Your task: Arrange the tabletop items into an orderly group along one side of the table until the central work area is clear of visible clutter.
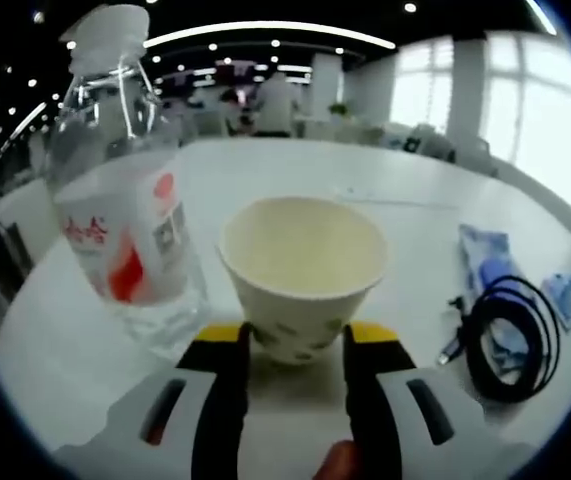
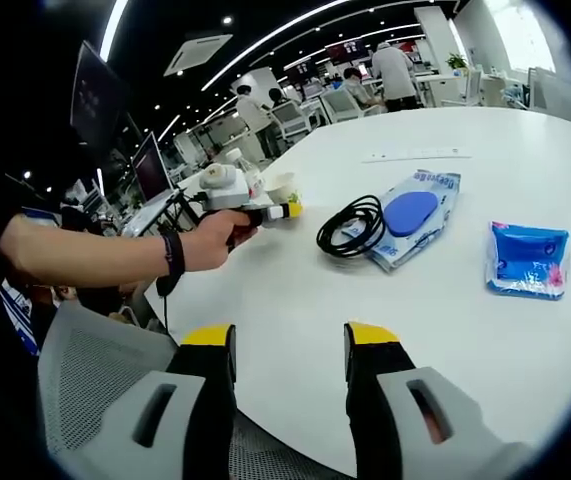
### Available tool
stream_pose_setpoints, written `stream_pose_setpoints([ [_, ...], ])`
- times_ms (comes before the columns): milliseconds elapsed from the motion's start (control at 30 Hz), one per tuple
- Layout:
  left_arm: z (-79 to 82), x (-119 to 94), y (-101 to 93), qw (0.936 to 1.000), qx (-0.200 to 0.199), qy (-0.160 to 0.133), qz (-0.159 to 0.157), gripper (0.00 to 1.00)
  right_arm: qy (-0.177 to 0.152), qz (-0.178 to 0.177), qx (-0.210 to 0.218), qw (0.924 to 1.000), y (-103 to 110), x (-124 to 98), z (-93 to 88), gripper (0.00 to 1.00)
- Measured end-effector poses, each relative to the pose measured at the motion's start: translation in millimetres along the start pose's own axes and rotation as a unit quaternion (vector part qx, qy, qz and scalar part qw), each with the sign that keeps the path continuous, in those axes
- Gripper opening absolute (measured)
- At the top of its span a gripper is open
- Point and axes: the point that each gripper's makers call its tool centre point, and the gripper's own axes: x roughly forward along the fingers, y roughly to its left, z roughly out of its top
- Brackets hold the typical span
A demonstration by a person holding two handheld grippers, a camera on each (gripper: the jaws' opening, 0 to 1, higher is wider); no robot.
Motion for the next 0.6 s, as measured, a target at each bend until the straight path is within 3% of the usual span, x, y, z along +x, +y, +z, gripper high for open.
stream_pose_setpoints([
  [133,-3.5,0,-1.0,1.0,-0.001,0.006,-0.002,0.35,0.0,0.0,0.0,1.0,0,0,0.0,0.43],
  [200,-0.6,-3,-3.1,0.9998,-0.016,-0.006,-0.007,0.39,0.0,0.0,-0.002,1.0,0,0,0.3,0.43],
  [333,-4.9,-14,-8.7,0.9999,-0.008,0.004,-0.009,0.44,-0.007,0.0,0.001,1.0,-1,0,2.9,0.43],
  [467,-12.0,-34,-15.4,0.9993,-0.012,0.022,-0.03,0.49,0.0,-0.003,0.005,1.0,-3,0,-0.9,0.44],
  [600,-18.0,-63,-20.8,0.9981,0.011,0.032,-0.052,0.49,0.001,0.004,0.006,1.0,0,2,-1.3,0.44],
])
